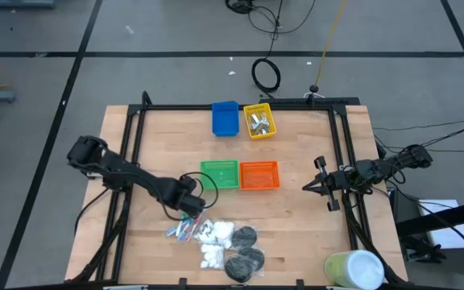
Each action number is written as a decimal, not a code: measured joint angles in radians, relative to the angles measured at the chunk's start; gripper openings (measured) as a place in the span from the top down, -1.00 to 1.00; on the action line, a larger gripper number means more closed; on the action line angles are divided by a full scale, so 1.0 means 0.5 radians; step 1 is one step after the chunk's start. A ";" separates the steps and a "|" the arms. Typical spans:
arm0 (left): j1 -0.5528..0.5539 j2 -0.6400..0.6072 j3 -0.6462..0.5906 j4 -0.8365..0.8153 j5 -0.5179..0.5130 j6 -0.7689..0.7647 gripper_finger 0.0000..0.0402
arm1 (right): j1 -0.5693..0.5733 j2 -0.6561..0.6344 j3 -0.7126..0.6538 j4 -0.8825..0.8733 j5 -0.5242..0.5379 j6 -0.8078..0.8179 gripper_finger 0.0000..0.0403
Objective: Pick & Place Travel size toiletries
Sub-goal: Put the green toothbrush into the blue bin
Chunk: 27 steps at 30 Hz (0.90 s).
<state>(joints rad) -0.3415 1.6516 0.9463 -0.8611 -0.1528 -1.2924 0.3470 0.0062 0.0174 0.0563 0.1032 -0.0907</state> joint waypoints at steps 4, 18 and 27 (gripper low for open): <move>0.034 0.094 -0.001 0.012 0.044 -0.008 -0.06 | -0.001 -0.001 0.001 0.001 0.000 -0.001 1.00; 0.078 0.172 0.005 0.128 0.091 -0.056 0.14 | -0.001 0.000 0.000 0.000 0.000 0.000 1.00; 0.077 0.175 0.003 0.117 0.073 -0.046 0.85 | 0.000 0.000 0.001 0.001 0.000 -0.001 1.00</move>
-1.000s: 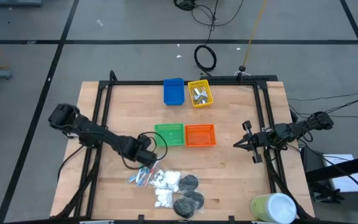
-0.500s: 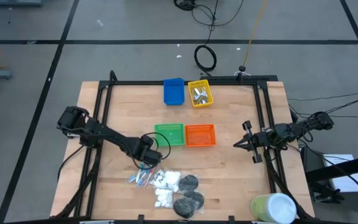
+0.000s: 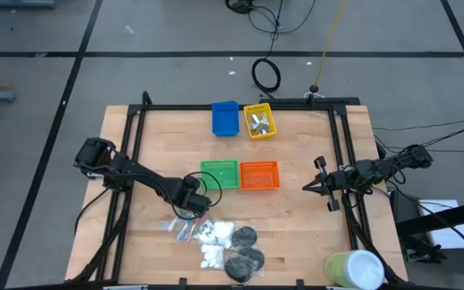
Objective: Pick & Place Travel size toiletries
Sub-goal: Put the green toothbrush into the blue bin
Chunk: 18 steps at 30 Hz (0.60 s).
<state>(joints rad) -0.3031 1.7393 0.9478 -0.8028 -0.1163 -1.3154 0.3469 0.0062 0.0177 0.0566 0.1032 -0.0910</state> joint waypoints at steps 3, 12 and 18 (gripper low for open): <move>0.001 -0.020 -0.006 -0.041 -0.048 0.024 0.93 | 0.000 0.000 0.000 0.000 0.000 0.000 1.00; -0.058 -0.282 -0.011 -0.127 -0.169 -0.006 0.97 | 0.000 -0.001 0.000 0.000 0.000 0.000 1.00; -0.098 -0.540 -0.010 -0.121 -0.383 -0.010 0.99 | 0.000 -0.001 0.000 0.000 0.000 0.000 1.00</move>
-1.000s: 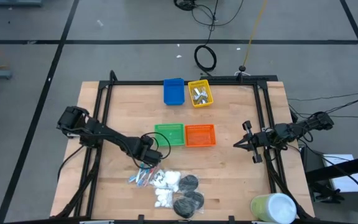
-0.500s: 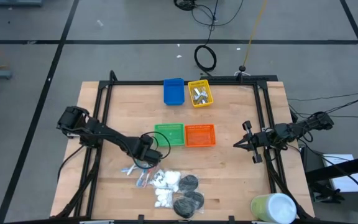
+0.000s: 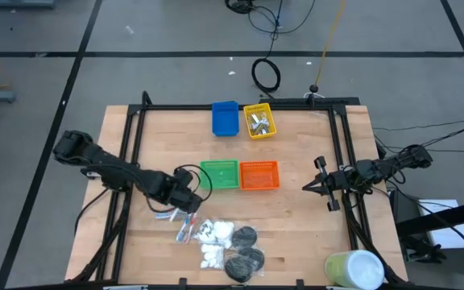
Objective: Pick & Place Travel size toiletries
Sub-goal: Put the green toothbrush into the blue bin
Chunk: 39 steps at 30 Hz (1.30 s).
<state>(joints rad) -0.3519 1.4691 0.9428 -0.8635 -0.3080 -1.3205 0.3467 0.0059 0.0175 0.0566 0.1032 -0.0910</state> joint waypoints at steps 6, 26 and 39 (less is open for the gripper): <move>-0.008 -0.207 0.002 0.016 -0.206 0.070 0.99 | 0.000 0.001 0.000 0.000 0.000 0.000 1.00; 0.938 -0.572 0.008 1.636 -0.339 1.931 1.00 | 0.000 0.000 0.000 0.003 0.000 0.000 1.00; 1.888 0.058 0.007 2.572 0.574 1.889 1.00 | 0.000 0.001 0.000 0.009 0.000 0.000 1.00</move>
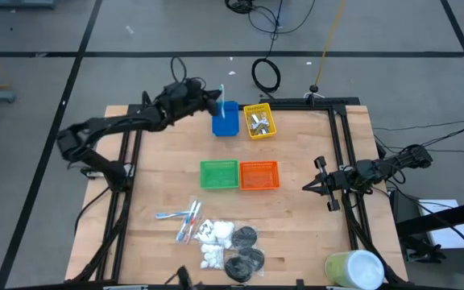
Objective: Pick & Place Travel size toiletries
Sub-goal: Put the green toothbrush into the blue bin
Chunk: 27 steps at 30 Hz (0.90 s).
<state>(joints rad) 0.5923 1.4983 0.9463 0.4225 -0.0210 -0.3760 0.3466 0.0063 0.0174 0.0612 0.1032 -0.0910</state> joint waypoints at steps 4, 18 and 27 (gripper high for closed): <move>0.081 0.265 -0.001 0.148 0.076 -0.093 1.00 | 0.000 -0.001 0.000 0.003 0.001 0.000 1.00; 0.105 0.539 -0.001 0.243 0.080 -0.159 1.00 | 0.000 0.000 0.000 0.004 0.001 0.000 1.00; 0.101 0.539 -0.001 0.021 0.086 -0.380 1.00 | 0.000 0.000 0.001 0.004 0.001 0.000 1.00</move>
<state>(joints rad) 0.6430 1.7676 0.9459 0.4329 0.0221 -0.5660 0.3468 0.0061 0.0177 0.0631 0.1036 -0.0910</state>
